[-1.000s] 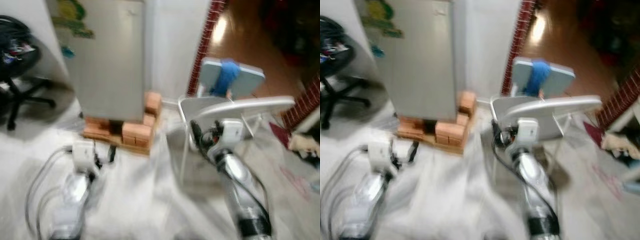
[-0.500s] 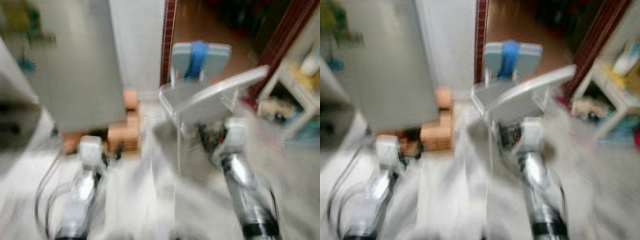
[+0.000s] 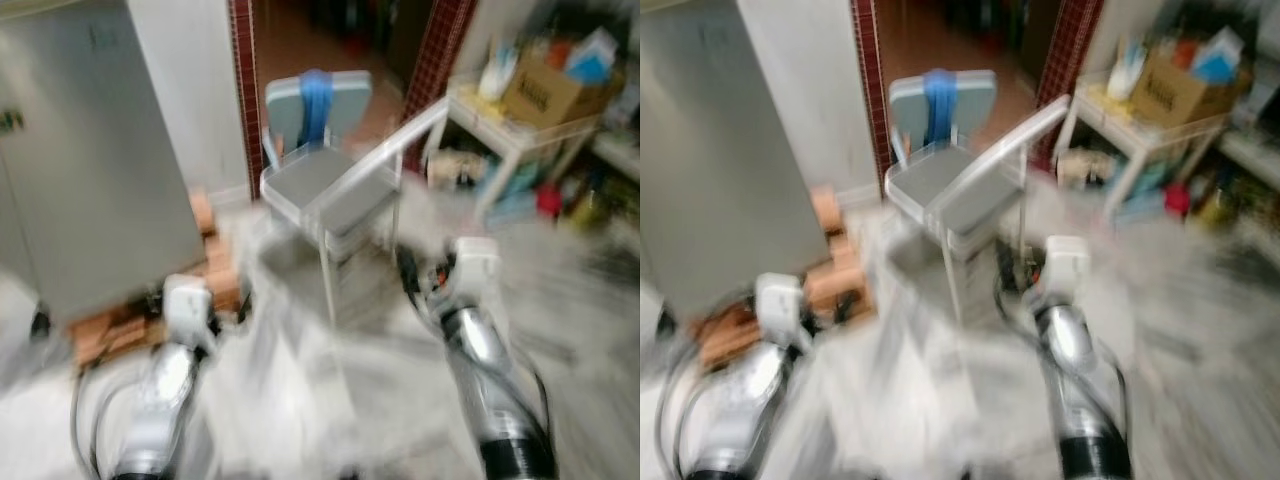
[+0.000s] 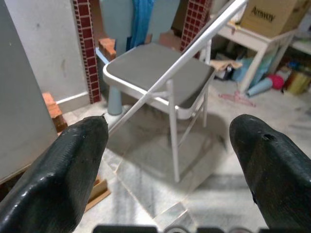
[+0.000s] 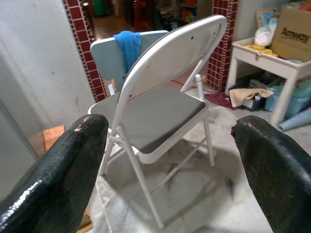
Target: Restocking fridge
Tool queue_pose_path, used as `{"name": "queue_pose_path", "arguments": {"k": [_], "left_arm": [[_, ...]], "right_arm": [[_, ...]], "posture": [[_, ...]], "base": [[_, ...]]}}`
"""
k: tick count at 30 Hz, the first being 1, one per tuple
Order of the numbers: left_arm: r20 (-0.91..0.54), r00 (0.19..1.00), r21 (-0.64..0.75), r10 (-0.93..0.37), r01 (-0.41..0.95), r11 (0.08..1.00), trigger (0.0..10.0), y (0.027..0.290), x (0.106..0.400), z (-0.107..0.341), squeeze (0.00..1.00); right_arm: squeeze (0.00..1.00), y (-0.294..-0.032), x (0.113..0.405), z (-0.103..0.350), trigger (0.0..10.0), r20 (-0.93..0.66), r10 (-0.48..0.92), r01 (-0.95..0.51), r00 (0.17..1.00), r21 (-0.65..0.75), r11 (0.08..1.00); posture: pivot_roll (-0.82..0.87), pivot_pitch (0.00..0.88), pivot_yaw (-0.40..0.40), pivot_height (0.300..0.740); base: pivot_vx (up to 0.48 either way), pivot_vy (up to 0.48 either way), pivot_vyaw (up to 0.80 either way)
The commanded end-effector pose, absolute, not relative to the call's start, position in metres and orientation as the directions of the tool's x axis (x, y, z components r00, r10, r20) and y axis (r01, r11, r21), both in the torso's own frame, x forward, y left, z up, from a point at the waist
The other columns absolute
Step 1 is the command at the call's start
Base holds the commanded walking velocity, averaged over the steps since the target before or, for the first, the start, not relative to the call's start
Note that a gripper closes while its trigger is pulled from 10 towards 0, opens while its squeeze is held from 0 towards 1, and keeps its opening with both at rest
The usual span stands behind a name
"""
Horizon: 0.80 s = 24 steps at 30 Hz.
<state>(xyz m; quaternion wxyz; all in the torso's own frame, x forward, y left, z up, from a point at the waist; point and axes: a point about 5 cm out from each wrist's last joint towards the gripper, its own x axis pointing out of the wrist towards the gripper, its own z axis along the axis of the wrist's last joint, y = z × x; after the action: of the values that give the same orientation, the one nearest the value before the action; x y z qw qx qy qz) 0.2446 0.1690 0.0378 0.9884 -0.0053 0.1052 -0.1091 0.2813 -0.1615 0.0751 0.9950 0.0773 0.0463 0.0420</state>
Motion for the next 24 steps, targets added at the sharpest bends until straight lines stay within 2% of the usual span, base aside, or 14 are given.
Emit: {"name": "queue_pose_path", "arguments": {"k": [1,3,24], "left_arm": [[-0.198,0.955,-0.043,-0.222,0.218,0.975,10.0,0.1673,0.2464,0.0403,0.0],[-0.195,0.954,-0.048,-0.227,0.222,0.974,10.0,0.1668,0.2471,0.0408,0.0],[-0.188,0.952,-0.054,-0.24,0.234,0.971,10.0,0.1649,0.2478,0.0398,0.0]], "right_arm": [[0.0,-0.1642,0.2826,0.0781,10.0,-0.077,0.087,-0.075,0.993,0.141,0.987],[0.0,-0.1647,0.2826,0.0775,10.0,-0.079,0.085,-0.073,0.993,0.14,0.987],[0.0,-0.1685,0.2859,0.0806,10.0,-0.07,0.083,-0.073,0.994,0.13,0.989]], "posture": [[0.02,0.0,-0.022,0.74],[0.02,0.0,-0.021,0.74],[0.02,0.0,-0.035,0.74]], "base": [[0.0,0.0,-0.8],[0.0,0.0,-0.8],[0.0,0.275,-0.8]]}}
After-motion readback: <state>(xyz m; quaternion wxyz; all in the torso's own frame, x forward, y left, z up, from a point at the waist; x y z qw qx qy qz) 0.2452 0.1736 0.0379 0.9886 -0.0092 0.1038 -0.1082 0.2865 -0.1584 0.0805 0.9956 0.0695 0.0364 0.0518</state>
